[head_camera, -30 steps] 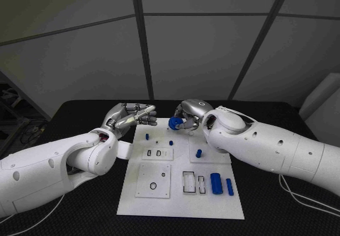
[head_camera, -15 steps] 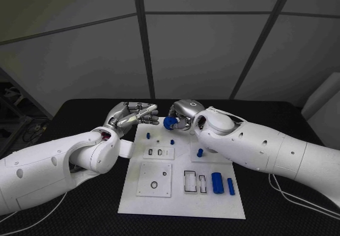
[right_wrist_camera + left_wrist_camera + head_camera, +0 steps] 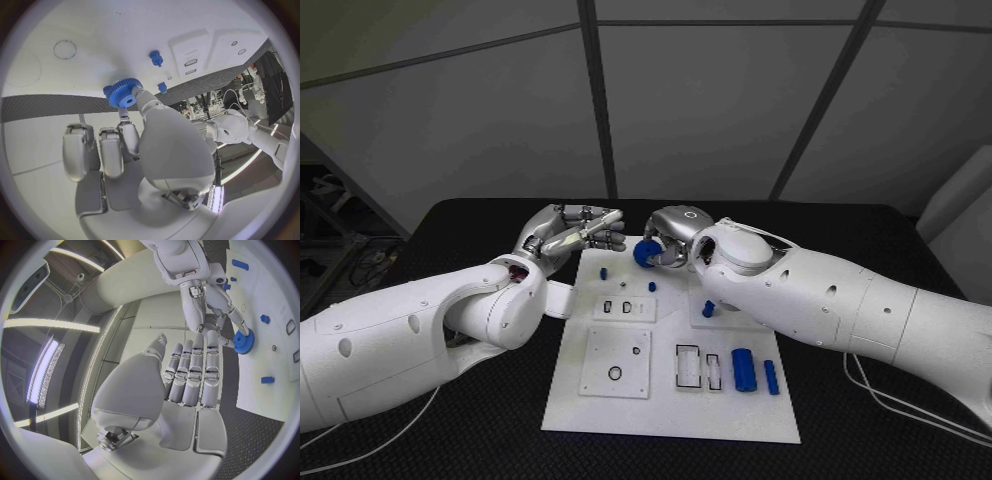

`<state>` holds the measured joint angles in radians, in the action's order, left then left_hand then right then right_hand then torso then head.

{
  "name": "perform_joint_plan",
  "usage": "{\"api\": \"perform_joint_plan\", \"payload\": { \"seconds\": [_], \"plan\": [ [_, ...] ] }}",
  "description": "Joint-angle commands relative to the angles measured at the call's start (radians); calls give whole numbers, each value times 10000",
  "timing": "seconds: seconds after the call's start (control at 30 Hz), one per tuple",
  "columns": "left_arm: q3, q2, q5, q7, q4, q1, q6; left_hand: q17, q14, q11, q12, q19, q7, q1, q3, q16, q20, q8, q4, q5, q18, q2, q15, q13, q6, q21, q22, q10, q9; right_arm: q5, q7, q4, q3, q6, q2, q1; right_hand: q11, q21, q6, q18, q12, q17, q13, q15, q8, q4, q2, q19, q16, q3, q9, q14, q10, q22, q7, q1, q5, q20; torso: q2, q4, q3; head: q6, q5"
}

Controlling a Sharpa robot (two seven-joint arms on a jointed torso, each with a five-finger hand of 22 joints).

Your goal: Assemble the parts on the task board

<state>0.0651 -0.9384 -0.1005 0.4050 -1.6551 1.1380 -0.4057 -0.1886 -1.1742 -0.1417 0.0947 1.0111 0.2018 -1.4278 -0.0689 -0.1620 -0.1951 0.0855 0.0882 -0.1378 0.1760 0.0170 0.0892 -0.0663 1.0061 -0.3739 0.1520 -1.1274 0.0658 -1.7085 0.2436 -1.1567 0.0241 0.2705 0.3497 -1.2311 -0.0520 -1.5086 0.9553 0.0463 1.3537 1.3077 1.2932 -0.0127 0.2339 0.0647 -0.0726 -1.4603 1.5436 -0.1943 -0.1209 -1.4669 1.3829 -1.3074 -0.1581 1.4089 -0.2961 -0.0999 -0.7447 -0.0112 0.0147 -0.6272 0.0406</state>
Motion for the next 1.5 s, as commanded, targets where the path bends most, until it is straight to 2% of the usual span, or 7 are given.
{"api": "perform_joint_plan", "payload": {
  "seconds": [0.03, 0.4, 0.9, 1.07, 1.2, 1.33, 1.5],
  "plan": [
    [8, 7, -63, 70, -17, 17, 75, -9, -71, -7, -53, 63, 1, 92, -4, 66, 8, -53, -54, 57, 61, -8, 9, -9, 73, 46, -16, -28, -5, -80, -73, 56, -23, -276, -46, -20, -20, -18, 236, -141, -48, 2041, -19, -16, -38, 0, -58, -45, 35, -53, -114, -905, -78, -1235, 193, -51, 0, 21, 6, -4, -1, -3, 7],
    [8, 12, -63, 69, -22, 18, 68, -9, -71, -7, -53, 63, 1, 92, -4, 66, 8, -53, -54, 57, 61, -8, 9, -9, 73, 46, -16, -28, -5, 15, -164, 175, -170, -441, -168, -19, -94, -4, 66, -136, -162, 2040, -124, 44, -288, 49, -191, -22, 33, -110, -53, -905, -174, -1213, 105, -206, 21, -25, 5, -7, -6, -38, 24],
    [8, 11, -63, 62, -23, 19, 64, -9, -71, -7, -53, 63, 1, 92, -4, 66, 8, -53, -54, 57, 61, -8, 9, -9, 73, 46, -16, -28, -5, 108, -162, 272, -207, -785, -227, -17, -334, 39, -665, -118, -476, 2015, -428, 257, -1081, 150, -451, 47, 19, -96, 133, -896, -472, -1144, -151, -500, 95, -227, 7, -12, -11, -73, 42],
    [8, 7, -63, 60, -24, 19, 60, -9, -71, -7, -53, 63, 1, 92, -4, 66, 8, -53, -54, 57, 61, -8, 9, -9, 73, 46, -16, -28, -5, 172, -165, 296, -209, -753, -227, -16, -433, 58, -1526, -110, -639, 2042, -597, 345, -1633, 269, -544, 77, 29, 39, 329, -901, -634, -1115, -253, -594, 140, -311, 10, -14, -13, -65, 37],
    [8, 5, -63, 55, -22, 19, 55, -21, -70, -9, -70, 61, 3, 89, -9, 86, 8, -67, -65, 58, 60, -8, 11, -7, 75, 54, -20, -27, -6, 304, -182, 296, -209, -766, -210, -16, -462, 57, -1351, -110, -607, 2075, -564, 378, -1657, 564, -497, 72, 42, 202, 328, -908, -607, -1124, -276, -898, 87, -350, 4, -10, -12, -60, 39],
    [8, 0, -63, 52, -20, 19, 54, -24, -69, -13, -76, 60, 8, 92, -8, 91, 7, -72, -66, 59, 59, -5, 12, -6, 73, 56, -22, -24, -7, 552, -219, 288, -209, -801, -162, -16, -478, 38, -941, -119, -465, 2156, -416, 398, -1563, 1539, -137, 38, 77, 456, 285, -927, -500, -1171, -276, -2058, -1001, -379, 9, -10, -12, -69, 50],
    [8, -19, -63, 43, -29, 19, 49, -24, -69, -13, -76, 60, 8, 92, -8, 91, 7, -72, -66, 59, 59, -5, 12, -6, 73, 56, -22, -24, -7, 735, -248, 262, -209, -797, -91, -16, -470, 13, -696, -131, -340, 2231, -283, 394, -1547, 2095, 27, -4, 108, 610, 279, -943, -426, -1230, -260, -2626, -1779, -379, 4, -20, -12, -68, 51]
  ]
}}
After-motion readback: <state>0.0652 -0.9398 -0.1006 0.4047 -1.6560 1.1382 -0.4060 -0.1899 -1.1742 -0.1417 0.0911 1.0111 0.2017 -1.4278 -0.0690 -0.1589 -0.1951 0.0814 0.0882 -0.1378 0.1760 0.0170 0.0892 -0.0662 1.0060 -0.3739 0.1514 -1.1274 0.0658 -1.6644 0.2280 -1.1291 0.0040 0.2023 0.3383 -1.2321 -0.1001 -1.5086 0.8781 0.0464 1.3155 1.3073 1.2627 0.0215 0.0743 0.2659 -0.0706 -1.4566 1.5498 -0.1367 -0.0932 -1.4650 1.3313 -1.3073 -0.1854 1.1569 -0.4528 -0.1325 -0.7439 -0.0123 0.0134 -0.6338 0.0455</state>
